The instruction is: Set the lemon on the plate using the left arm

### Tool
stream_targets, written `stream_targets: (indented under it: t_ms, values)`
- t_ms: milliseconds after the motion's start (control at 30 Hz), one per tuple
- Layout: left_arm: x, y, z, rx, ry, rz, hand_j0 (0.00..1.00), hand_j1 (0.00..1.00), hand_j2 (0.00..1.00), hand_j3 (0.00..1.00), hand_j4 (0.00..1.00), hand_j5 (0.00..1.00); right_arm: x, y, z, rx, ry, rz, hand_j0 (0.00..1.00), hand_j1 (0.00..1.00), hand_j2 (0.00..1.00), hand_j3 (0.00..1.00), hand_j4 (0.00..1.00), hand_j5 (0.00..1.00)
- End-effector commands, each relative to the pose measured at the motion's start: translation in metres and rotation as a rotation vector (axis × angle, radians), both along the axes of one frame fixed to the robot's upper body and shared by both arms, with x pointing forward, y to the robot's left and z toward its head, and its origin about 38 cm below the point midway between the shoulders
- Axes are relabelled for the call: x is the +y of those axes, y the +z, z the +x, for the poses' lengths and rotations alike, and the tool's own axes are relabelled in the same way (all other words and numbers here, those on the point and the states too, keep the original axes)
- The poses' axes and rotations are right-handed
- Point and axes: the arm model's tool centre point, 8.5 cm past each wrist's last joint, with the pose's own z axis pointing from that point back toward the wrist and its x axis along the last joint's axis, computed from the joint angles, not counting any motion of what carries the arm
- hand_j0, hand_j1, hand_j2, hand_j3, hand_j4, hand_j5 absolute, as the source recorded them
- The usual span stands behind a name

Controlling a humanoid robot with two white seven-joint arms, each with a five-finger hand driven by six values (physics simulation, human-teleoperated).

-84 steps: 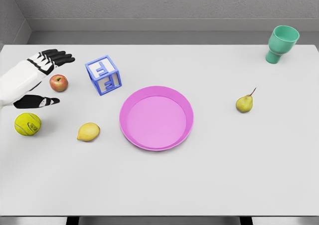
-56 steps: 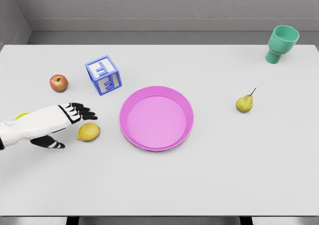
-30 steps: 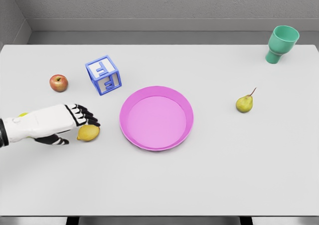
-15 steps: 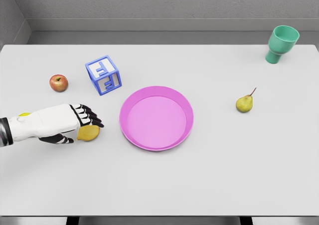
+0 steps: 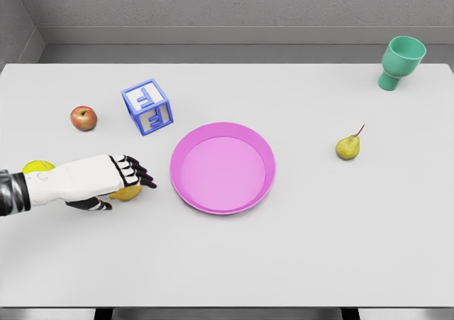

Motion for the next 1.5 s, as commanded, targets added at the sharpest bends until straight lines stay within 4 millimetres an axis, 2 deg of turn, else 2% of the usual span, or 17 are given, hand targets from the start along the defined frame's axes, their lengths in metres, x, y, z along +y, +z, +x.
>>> stream_targets:
  t_ms: [0,267,533,667,1033,1200,1400,1467]
  values:
    - [0.0,-0.001,0.0,0.002,0.004,0.0,0.89,0.89,0.89,0.89,0.89,0.89,0.0,0.0,0.0,0.0,0.001,0.0,1.0,1.0,1.0,1.0,1.0,1.0]
    - [0.006,-0.005,0.003,0.011,0.022,0.008,0.92,0.92,0.92,0.92,0.92,0.92,0.0,0.0,0.0,0.0,0.001,0.0,1.0,1.0,1.0,1.0,1.0,1.0]
    - [0.013,-0.005,0.008,0.01,0.046,0.015,0.92,0.92,0.92,0.92,0.92,0.92,0.0,0.0,0.0,0.0,-0.001,0.0,1.0,1.0,1.0,1.0,1.0,1.0]
    - [0.002,-0.012,0.008,0.014,0.027,0.021,0.92,0.92,0.92,0.92,0.92,0.92,0.0,0.0,0.0,0.0,-0.001,0.0,1.0,1.0,1.0,1.0,1.0,1.0]
    - [-0.005,-0.012,0.011,0.008,0.016,0.034,0.91,0.91,0.91,0.91,0.91,0.91,0.0,0.0,0.0,0.0,-0.001,0.0,1.0,1.0,1.0,1.0,1.0,1.0]
    - [-0.007,-0.013,0.011,0.005,0.013,0.033,0.89,0.89,0.89,0.89,0.89,0.89,0.0,0.0,0.0,0.0,0.001,0.0,1.0,1.0,1.0,1.0,1.0,1.0]
    - [-0.006,-0.015,0.011,-0.001,0.011,0.053,0.77,0.77,0.77,0.77,0.77,0.77,0.0,0.0,0.0,0.0,-0.001,0.0,1.0,1.0,1.0,1.0,1.0,1.0]
    - [-0.006,-0.015,0.011,-0.002,0.011,0.056,0.76,0.76,0.76,0.76,0.76,0.76,0.0,0.0,0.0,0.0,-0.001,0.0,1.0,1.0,1.0,1.0,1.0,1.0]
